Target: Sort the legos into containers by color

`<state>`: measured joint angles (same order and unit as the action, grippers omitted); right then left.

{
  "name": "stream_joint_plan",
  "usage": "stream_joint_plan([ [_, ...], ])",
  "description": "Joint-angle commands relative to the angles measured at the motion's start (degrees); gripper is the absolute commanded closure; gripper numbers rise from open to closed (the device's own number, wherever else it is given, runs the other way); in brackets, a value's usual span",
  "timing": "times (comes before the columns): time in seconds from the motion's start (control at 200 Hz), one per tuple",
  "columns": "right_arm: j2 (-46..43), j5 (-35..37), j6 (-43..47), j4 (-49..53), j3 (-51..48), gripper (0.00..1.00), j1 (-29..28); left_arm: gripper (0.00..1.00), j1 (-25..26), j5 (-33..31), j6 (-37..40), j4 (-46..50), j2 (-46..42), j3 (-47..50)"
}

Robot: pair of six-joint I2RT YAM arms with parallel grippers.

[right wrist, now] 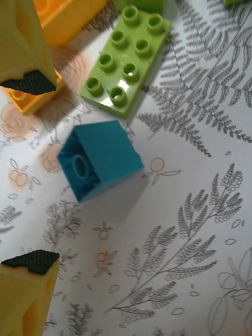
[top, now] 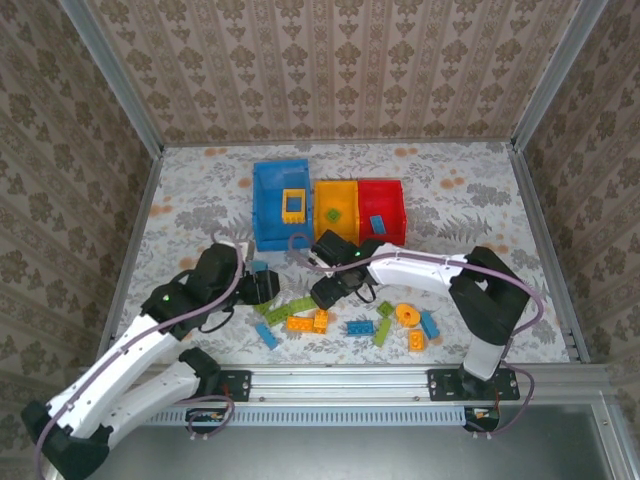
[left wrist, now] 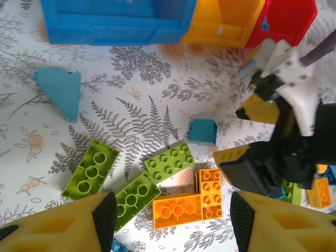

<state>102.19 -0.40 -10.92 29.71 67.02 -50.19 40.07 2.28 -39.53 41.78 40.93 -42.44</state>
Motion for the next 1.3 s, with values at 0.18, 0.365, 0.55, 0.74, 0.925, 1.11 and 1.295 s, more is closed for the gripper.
stream_joint_plan([
  [0.18,6.59,1.46,6.09,0.78,5.16,0.27,-0.01,0.39,-1.23,-0.15,-2.71,2.71,-1.6,0.87],
  [0.365,9.29,1.18,5.84,0.78,7.24,0.37,0.0,0.39,-1.32,0.08,-2.15,2.29,-0.43,0.09],
  [0.55,10.31,1.36,5.48,0.75,7.53,0.53,0.01,0.39,-1.41,0.28,-1.82,1.84,-0.1,-0.24],
  [0.74,6.41,3.07,4.45,2.53,6.44,0.69,0.59,0.39,-1.41,1.26,-1.68,0.32,0.83,-0.49],
  [0.925,-5.27,7.79,-0.85,5.38,5.99,0.7,5.84,0.39,-1.19,3.59,0.01,-3.05,4.93,-3.98],
  [1.11,-9.1,8.39,-8.05,6.14,4.41,0.7,17.87,0.39,1.01,4.11,2.98,-9.33,14.52,-12.23],
  [1.295,-1.85,4.52,-13.17,6.11,10.77,0.71,25.31,0.39,4.73,3.95,7.55,-12.33,26.6,-21.54],
])
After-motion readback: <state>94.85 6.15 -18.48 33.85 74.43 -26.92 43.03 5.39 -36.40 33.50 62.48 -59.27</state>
